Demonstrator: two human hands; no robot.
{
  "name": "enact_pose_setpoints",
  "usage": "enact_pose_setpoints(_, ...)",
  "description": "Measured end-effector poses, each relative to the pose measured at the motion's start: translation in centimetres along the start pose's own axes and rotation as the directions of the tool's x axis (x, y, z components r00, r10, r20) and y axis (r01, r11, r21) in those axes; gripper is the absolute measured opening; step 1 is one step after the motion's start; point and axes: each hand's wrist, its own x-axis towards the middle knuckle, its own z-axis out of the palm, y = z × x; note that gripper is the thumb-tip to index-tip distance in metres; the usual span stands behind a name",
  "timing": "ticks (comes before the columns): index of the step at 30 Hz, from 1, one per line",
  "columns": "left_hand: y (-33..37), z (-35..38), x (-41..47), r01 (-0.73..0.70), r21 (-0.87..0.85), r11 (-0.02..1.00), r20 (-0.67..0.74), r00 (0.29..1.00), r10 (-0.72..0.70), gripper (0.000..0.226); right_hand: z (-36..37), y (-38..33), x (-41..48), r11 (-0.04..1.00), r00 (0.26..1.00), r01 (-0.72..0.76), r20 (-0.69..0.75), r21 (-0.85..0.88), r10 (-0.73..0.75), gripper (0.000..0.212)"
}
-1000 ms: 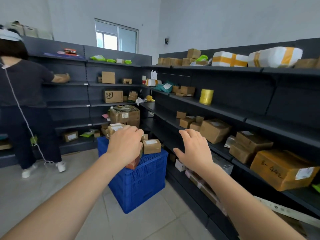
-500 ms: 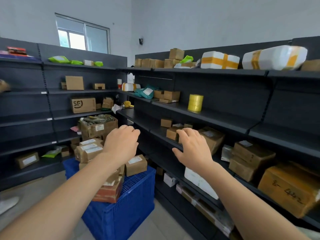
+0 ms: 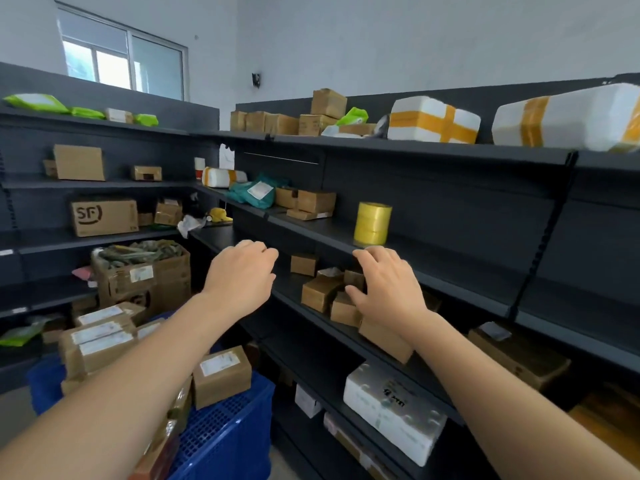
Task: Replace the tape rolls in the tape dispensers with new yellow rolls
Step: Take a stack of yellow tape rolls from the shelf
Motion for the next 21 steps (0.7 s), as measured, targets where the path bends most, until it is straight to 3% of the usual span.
enact_pose_setpoints(21, 1.6, 20.2, 31.4, -0.248, -0.146, 0.958, -0.111, 0.966, 0.234, 0.030, 13.4, 14.7, 24.8, 0.969, 0.978, -0.206, -0.035, -0.132, 0.203, 0.055)
